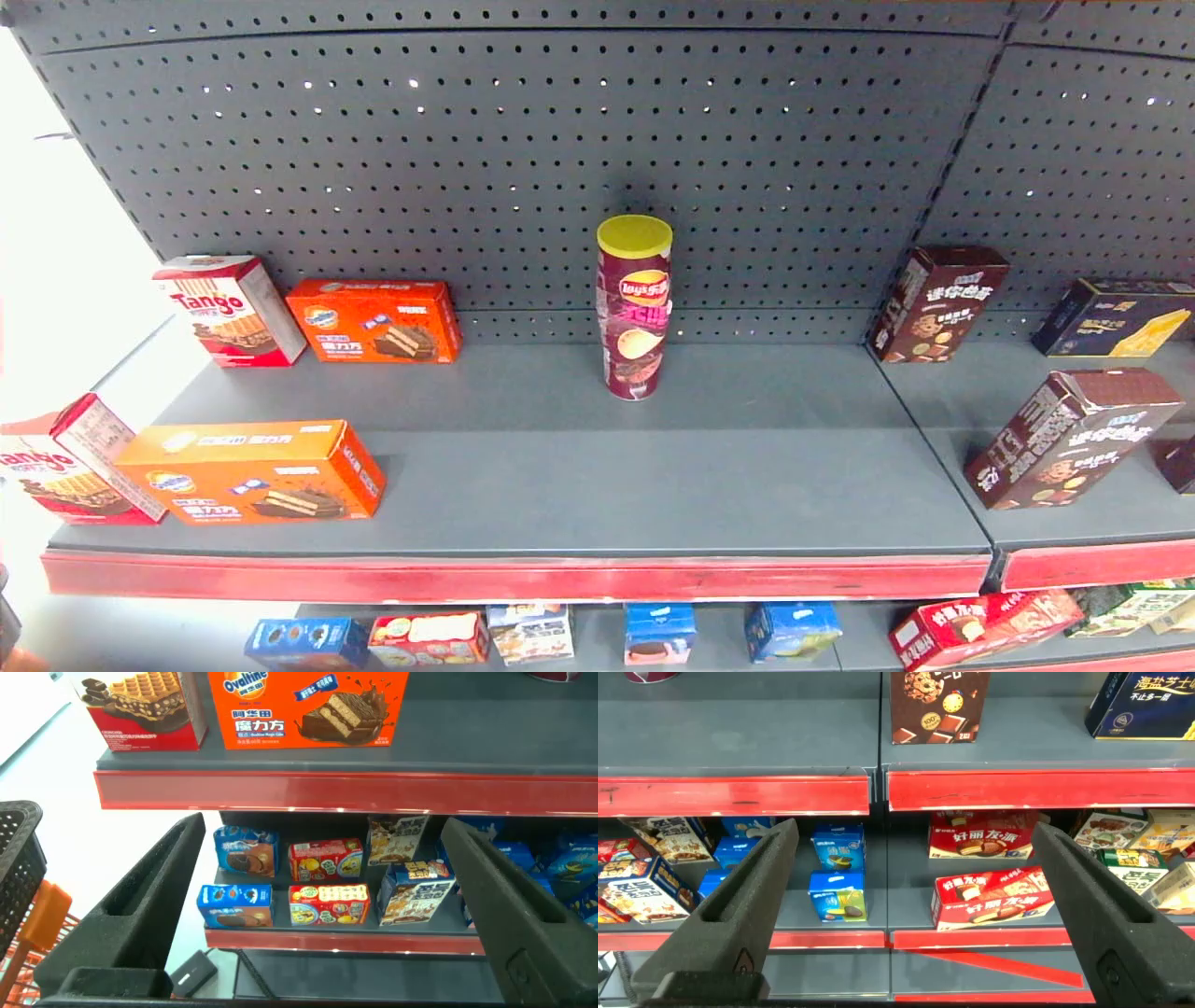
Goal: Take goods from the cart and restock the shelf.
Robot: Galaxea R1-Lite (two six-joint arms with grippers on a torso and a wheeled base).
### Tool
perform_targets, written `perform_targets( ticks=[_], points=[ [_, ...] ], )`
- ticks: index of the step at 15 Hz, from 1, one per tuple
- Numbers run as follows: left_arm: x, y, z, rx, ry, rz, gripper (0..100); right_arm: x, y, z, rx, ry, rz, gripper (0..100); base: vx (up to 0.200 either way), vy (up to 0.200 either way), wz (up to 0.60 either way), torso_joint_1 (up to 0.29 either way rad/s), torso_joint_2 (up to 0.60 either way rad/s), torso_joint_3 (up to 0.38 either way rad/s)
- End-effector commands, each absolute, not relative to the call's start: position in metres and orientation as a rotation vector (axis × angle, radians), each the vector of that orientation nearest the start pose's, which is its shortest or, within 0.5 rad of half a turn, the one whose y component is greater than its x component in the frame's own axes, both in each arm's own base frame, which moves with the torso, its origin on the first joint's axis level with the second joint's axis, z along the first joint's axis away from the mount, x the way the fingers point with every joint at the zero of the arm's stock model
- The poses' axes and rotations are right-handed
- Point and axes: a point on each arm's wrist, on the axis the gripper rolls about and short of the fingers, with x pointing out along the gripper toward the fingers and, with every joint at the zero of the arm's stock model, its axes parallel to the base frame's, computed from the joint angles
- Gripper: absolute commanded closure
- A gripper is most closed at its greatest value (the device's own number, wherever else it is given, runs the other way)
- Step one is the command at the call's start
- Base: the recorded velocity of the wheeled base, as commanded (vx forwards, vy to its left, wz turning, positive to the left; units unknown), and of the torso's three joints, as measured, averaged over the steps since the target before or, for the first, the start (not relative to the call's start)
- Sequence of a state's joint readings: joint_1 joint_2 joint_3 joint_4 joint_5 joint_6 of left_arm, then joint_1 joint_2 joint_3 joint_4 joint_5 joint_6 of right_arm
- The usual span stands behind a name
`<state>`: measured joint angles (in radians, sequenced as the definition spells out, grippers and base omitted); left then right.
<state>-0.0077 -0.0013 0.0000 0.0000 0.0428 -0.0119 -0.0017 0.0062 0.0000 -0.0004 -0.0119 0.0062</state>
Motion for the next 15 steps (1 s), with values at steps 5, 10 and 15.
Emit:
perform_targets(
  ticks=[5,10,15],
  points=[
    [-0.0228,0.0011,0.0755,-0.012,0.000,0.034,0,-0.0222,-0.0002,0.0758,0.005,0.006,-0.014,0,0.000,0.000,0.00,0.000,0.00,0.000],
    [-0.0228,0.0011,0.0755,-0.012,0.000,0.034,0,-0.0222,-0.0002,0.0757,0.006,0.008,-0.014,0,0.000,0.000,0.00,0.000,0.00,0.000],
    [-0.0228,0.0011,0.0755,-0.012,0.000,0.034,0,-0.0222,-0.0002,0.0757,0.008,0.008,-0.014,0,0.000,0.000,0.60,0.002,0.00,0.002]
  ],
)
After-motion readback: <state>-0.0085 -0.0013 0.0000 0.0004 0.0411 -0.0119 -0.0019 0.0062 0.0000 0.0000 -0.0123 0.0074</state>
